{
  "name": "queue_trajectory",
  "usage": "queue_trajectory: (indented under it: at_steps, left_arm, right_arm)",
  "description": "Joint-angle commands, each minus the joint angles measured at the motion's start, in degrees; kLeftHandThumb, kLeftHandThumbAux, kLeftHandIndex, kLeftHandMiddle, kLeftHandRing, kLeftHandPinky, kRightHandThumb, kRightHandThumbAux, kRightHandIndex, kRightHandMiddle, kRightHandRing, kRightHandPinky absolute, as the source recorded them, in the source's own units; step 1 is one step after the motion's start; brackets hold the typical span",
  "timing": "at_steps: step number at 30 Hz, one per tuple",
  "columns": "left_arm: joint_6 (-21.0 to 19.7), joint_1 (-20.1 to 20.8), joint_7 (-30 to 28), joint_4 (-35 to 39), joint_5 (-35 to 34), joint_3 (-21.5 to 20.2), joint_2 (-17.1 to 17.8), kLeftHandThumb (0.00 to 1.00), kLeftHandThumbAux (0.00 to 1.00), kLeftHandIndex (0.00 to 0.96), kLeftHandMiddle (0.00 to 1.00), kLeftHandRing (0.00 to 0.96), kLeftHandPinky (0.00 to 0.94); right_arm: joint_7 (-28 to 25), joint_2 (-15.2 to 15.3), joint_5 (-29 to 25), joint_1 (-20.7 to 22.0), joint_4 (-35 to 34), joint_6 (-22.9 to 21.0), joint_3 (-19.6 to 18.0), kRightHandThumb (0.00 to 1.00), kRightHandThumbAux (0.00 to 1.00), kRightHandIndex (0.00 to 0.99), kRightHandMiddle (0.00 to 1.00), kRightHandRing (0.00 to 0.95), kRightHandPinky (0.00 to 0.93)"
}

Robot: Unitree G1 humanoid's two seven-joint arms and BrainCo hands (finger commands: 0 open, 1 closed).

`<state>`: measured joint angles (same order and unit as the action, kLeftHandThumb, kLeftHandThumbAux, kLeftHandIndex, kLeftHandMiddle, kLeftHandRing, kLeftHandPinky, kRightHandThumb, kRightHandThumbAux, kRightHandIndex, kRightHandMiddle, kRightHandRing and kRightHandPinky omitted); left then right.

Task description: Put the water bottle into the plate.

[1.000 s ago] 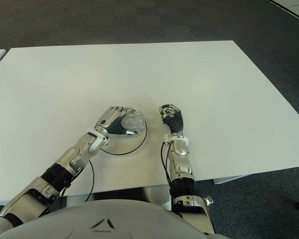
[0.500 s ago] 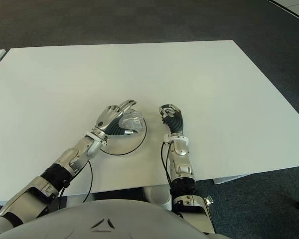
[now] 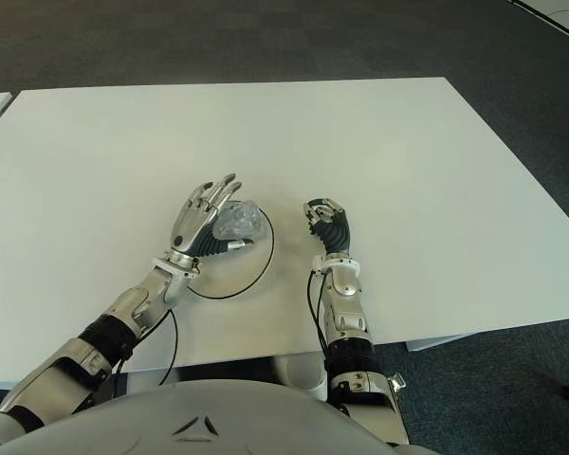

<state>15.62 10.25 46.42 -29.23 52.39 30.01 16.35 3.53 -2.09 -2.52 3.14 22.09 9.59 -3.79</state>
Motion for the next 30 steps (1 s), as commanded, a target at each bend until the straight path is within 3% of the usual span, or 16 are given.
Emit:
queue_trajectory:
  at_steps: [1,6,10,18,22,26,30]
  left_arm:
    - [-2.16,-1.21,2.37,-0.99,1.07,0.14,-0.9,0.059,0.433,0.0,0.0,0.0,0.0]
    - [-4.8,-2.4,5.77,0.1,1.42,-0.36,-2.0,0.035,0.414,0.0,0.0,0.0,0.0]
    - [-2.99,-2.27,11.73,-1.71,0.53,-0.76,-3.08,0.041,0.398,0.0,0.0,0.0,0.0]
    - [3.66,1.62,32.66,-9.33,3.05,0.09,-4.0,0.053,0.391,0.0,0.0,0.0,0.0]
    - [10.46,7.7,43.92,-10.86,4.92,-1.57,-2.37,0.041,0.409,0.0,0.0,0.0,0.0]
    - [15.24,8.4,46.08,-6.36,9.0,-5.04,-2.72,0.021,0.429,0.0,0.0,0.0,0.0]
    - [21.1,6.65,46.08,-7.18,12.62,-7.43,-2.96,0.004,0.443,0.0,0.0,0.0,0.0]
  right_arm:
    - [-0.08,-0.57,-0.53,-2.72,3.53,-3.67,-0.36,0.705,0.728,0.437,0.748,0.728,0.727]
    - [-0.1,-0.61,-0.59,-2.76,3.44,-3.99,-0.44,0.705,0.728,0.437,0.746,0.726,0.725]
    - [-0.19,-0.59,-0.6,-2.65,3.61,-4.09,-0.44,0.704,0.728,0.437,0.743,0.725,0.726]
    - [0.09,-0.58,-0.24,-2.72,3.48,-4.2,-0.31,0.704,0.728,0.437,0.744,0.727,0.734]
    - [-0.04,-0.54,-0.24,-2.77,3.37,-4.25,-0.27,0.704,0.729,0.437,0.744,0.728,0.733]
    - [-0.18,-0.51,-0.23,-2.84,3.28,-4.17,-0.2,0.704,0.729,0.436,0.745,0.729,0.732]
    - [-0.29,-0.6,-0.44,-2.81,3.24,-4.39,-0.25,0.704,0.728,0.437,0.746,0.729,0.729]
